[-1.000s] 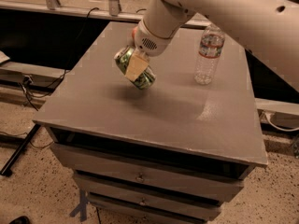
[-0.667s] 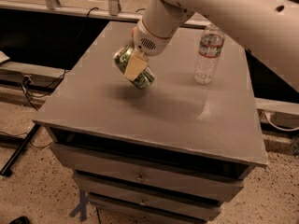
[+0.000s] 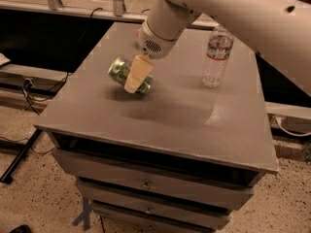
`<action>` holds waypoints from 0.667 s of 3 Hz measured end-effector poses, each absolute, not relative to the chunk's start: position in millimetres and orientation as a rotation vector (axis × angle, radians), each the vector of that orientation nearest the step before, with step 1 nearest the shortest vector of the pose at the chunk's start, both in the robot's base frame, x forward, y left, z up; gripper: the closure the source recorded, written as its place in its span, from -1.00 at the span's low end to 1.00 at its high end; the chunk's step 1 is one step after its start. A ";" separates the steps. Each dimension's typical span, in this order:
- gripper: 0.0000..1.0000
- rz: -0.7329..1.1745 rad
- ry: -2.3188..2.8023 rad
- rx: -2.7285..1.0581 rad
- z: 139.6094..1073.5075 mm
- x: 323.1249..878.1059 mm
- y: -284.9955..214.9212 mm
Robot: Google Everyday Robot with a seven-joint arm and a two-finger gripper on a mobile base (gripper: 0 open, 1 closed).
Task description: Knock green can over
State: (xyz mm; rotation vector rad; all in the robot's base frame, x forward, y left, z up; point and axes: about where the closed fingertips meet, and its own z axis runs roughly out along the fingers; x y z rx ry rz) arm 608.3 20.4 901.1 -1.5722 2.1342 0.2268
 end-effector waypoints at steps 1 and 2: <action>-1.00 0.227 2.134 -1.572 901.1 608.3 20.5; -1.00 0.251 2.127 -1.548 901.5 606.9 18.2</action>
Offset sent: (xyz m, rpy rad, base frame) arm -0.0019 -0.0082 0.0014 0.0684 -0.0034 -0.0243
